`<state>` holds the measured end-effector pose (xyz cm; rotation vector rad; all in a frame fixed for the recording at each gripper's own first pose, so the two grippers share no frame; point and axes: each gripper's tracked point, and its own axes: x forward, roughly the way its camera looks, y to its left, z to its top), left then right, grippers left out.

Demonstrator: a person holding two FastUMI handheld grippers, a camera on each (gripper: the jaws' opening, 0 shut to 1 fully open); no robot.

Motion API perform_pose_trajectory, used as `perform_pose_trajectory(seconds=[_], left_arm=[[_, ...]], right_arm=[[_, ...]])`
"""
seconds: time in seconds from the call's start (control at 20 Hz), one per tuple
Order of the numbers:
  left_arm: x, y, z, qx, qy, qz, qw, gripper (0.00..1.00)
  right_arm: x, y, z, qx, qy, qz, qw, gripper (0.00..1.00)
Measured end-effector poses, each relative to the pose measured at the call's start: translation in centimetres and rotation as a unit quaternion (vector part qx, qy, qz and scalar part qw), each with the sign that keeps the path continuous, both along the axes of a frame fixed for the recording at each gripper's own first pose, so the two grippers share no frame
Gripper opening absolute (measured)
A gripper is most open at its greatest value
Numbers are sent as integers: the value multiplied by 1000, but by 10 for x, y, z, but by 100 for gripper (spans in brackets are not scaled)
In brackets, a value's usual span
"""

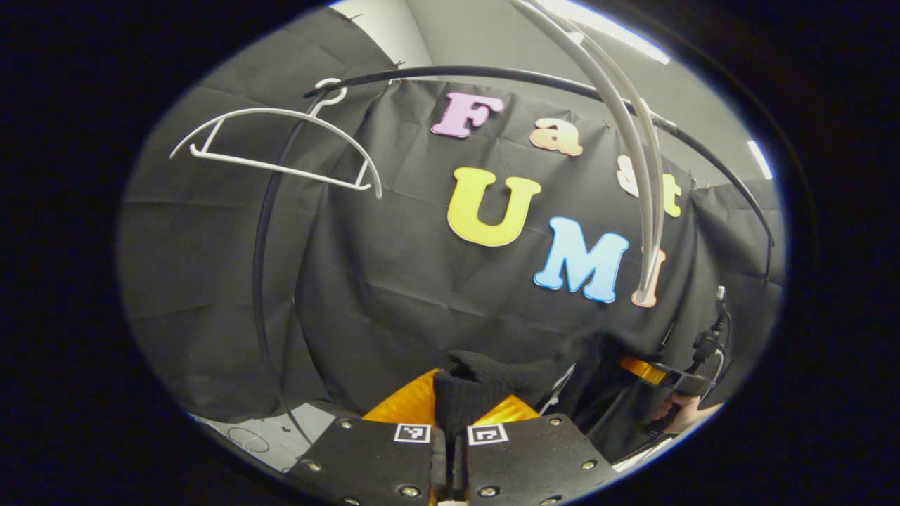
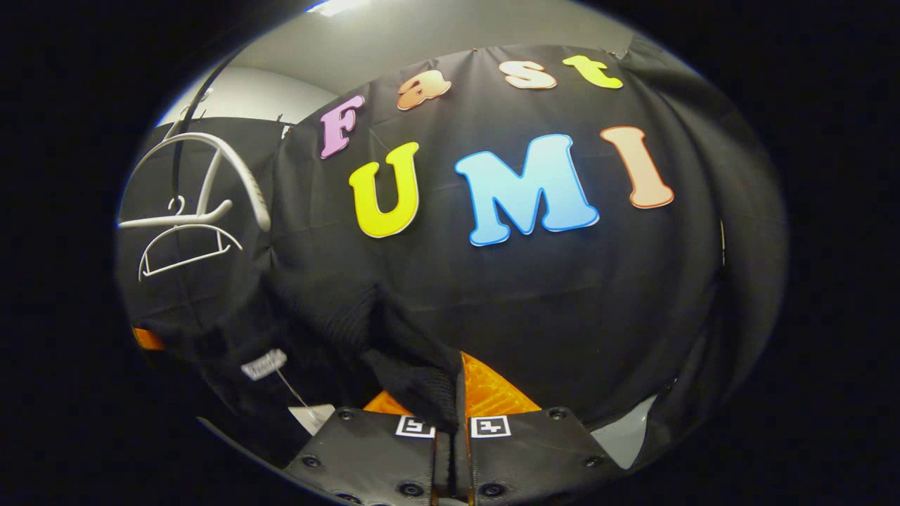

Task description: Grasp the clothes on the hanger with both hands and then place them into the laundry hamper below.

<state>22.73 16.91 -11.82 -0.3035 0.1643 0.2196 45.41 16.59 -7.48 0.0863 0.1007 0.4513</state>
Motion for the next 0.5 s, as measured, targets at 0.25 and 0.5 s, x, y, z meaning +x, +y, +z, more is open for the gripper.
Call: perform_pose_trajectory(seconds=[0.25, 0.5], left_arm=[[-10, -12, -29, -20, 33, -22, 999, 4], [-53, -26, -39, 0, 64, -90, 994, 4]], right_arm=[[-71, -41, -10, -13, 17, -38, 999, 7], [-165, -63, -22, -21, 47, -92, 994, 7]])
